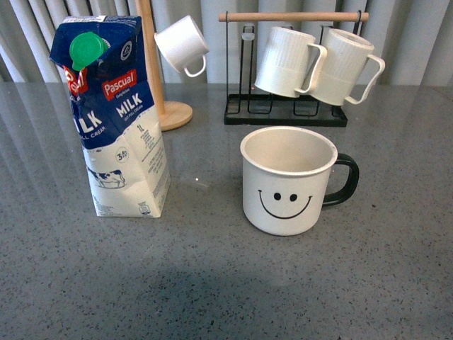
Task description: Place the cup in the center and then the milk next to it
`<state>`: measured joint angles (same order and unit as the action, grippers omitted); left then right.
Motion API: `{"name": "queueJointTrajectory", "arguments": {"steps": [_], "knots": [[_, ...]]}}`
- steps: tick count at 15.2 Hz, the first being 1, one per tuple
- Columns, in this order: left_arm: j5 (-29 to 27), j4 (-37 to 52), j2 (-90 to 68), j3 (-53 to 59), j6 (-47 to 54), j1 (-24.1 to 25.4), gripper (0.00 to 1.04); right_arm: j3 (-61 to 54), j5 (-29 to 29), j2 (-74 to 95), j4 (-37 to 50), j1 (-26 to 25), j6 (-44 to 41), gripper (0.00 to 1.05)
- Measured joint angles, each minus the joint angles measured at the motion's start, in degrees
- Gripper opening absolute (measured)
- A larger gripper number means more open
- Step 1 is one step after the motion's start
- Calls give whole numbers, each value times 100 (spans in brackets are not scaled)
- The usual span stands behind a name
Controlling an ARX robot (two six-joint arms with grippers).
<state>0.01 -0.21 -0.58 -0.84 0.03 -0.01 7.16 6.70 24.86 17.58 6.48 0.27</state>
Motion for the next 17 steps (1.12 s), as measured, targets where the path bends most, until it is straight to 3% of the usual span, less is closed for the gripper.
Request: {"name": "queueJointTrajectory", "arguments": {"steps": [1,3,13,14,15,17], "knots": [[-2,0,0,0,0,0,98,-72,-437,-149,-94,-317,-7,2],[0,0,0,0,0,0,98,-232,-610,-420,-184,-684,-4,2],[-2,0,0,0,0,0,98,-645,-669,-1478,-734,-649,-7,2],[-2,0,0,0,0,0,98,-643,-669,-1613,-942,-649,-7,2],[-7,0,0,0,0,0,98,-640,-671,-2243,-1803,-649,-9,2],[0,7,0,0,0,0,98,-643,-671,-2463,-1814,-649,-9,2]]}}
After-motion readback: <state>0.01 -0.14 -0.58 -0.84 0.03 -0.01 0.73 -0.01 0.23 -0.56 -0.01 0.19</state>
